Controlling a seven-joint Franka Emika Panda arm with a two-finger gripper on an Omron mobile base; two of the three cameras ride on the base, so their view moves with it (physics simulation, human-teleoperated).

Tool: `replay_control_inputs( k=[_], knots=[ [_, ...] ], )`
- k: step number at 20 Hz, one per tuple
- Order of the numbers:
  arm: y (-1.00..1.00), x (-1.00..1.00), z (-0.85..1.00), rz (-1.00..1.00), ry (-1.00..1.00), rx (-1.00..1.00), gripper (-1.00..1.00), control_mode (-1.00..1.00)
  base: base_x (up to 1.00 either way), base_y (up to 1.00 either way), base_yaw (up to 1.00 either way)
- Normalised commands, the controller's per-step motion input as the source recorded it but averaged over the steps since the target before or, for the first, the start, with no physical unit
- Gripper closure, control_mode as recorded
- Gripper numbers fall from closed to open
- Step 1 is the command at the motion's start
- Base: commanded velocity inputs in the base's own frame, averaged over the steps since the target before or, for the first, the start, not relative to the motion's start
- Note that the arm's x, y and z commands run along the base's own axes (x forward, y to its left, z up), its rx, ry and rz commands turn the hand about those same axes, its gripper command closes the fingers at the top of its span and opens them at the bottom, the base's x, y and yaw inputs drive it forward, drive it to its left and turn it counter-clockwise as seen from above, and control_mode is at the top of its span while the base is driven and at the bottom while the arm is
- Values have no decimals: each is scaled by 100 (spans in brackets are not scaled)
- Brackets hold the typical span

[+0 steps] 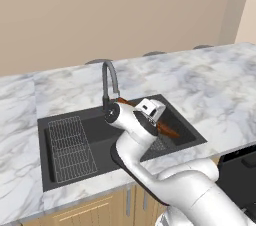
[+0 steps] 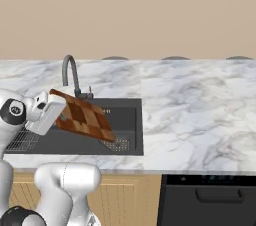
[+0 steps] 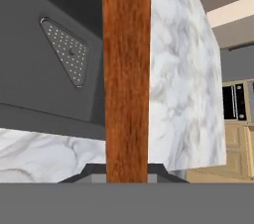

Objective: Move the cutting board and knife to the sink. Then move spray from the cabinet to the counter.

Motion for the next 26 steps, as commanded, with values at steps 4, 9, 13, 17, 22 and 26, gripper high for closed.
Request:
replay_control_inputs(
  k=[4, 9, 13, 17, 22, 26],
  knots=[
    [16, 18, -20, 0, 0, 0, 100, -100, 0, 0, 0],
    [7, 26, -22, 0, 1, 0, 100, -100, 0, 0, 0],
    [1, 34, -26, -1, 3, 0, 100, -100, 0, 0, 0],
    [0, 34, -31, -4, 7, 0, 100, -100, 0, 0, 0],
    [2, 29, -33, -8, 8, 0, 100, -100, 0, 0, 0],
    [0, 33, -25, -8, 3, 0, 100, -100, 0, 0, 0]
  ],
)
